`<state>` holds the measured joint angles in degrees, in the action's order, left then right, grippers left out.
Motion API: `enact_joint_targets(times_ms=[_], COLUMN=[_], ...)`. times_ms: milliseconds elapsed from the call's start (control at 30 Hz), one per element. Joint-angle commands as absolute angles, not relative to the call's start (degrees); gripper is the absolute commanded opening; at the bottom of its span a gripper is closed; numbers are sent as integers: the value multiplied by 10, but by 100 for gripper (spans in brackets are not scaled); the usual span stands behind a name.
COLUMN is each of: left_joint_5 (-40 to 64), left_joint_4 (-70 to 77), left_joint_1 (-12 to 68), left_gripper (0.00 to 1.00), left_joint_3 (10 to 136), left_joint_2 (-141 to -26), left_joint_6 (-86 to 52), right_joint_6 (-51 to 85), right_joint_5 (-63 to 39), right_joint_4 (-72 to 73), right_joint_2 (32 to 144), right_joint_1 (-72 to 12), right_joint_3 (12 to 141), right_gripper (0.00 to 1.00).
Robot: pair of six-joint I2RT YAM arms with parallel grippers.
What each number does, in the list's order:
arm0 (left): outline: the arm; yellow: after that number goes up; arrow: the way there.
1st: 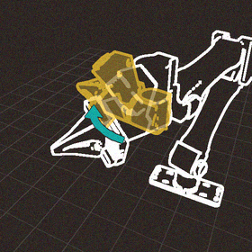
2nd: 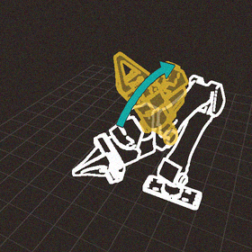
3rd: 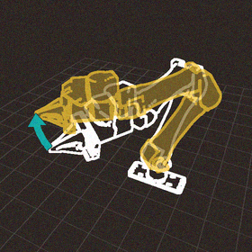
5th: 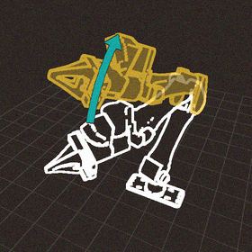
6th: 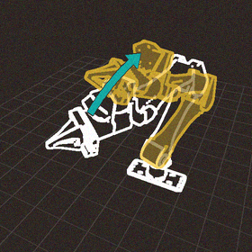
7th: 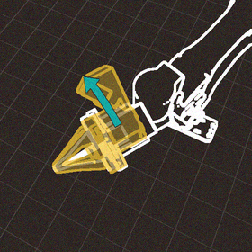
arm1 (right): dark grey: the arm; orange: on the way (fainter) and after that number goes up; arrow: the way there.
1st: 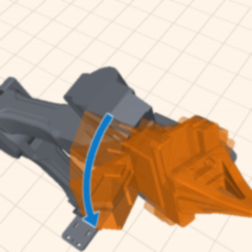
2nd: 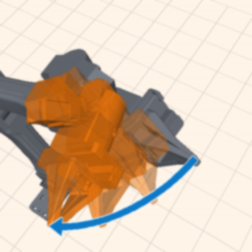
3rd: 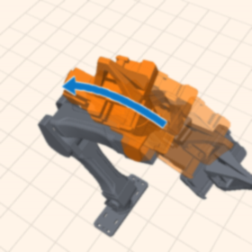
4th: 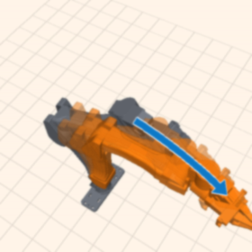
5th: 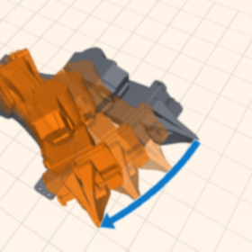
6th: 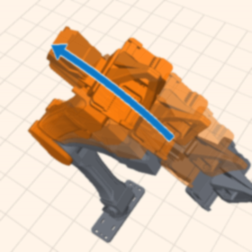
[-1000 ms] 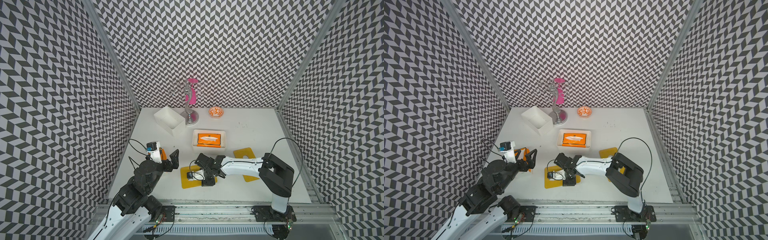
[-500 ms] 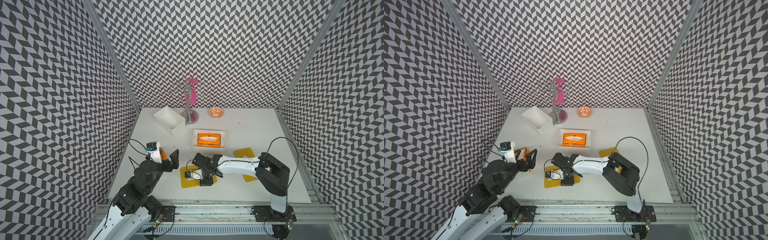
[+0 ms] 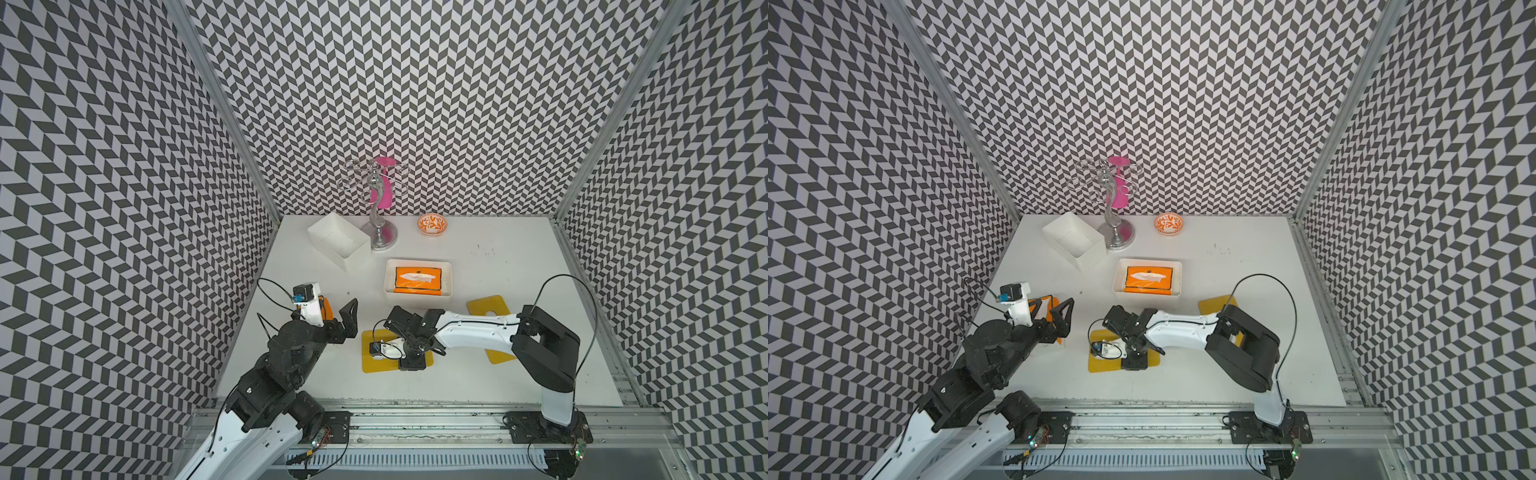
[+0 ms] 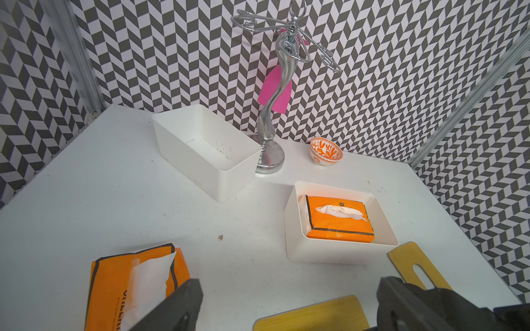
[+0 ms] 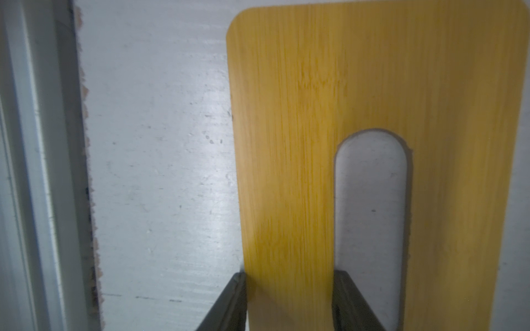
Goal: Put the tissue paper into the tissue box
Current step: Pick up the box lid from the center of the board.
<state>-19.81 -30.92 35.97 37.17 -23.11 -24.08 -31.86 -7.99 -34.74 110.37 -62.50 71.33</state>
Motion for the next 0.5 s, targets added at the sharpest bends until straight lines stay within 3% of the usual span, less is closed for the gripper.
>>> enact_joint_targets(times_ms=[0, 467], left_joint_5=[-204, -206], left_joint_4=[-299, -299], left_joint_1=[358, 358], left_gripper=[100, 100], left_joint_3=[366, 365], left_joint_2=[-223, -220], left_joint_6=[-243, -243], right_joint_6=[-316, -324], right_joint_5=[-86, -104], right_joint_4=[-368, -340], right_joint_2=[1101, 1041], right_joint_1=[-630, -630], right_joint_3=[689, 680], right_gripper=[13, 3])
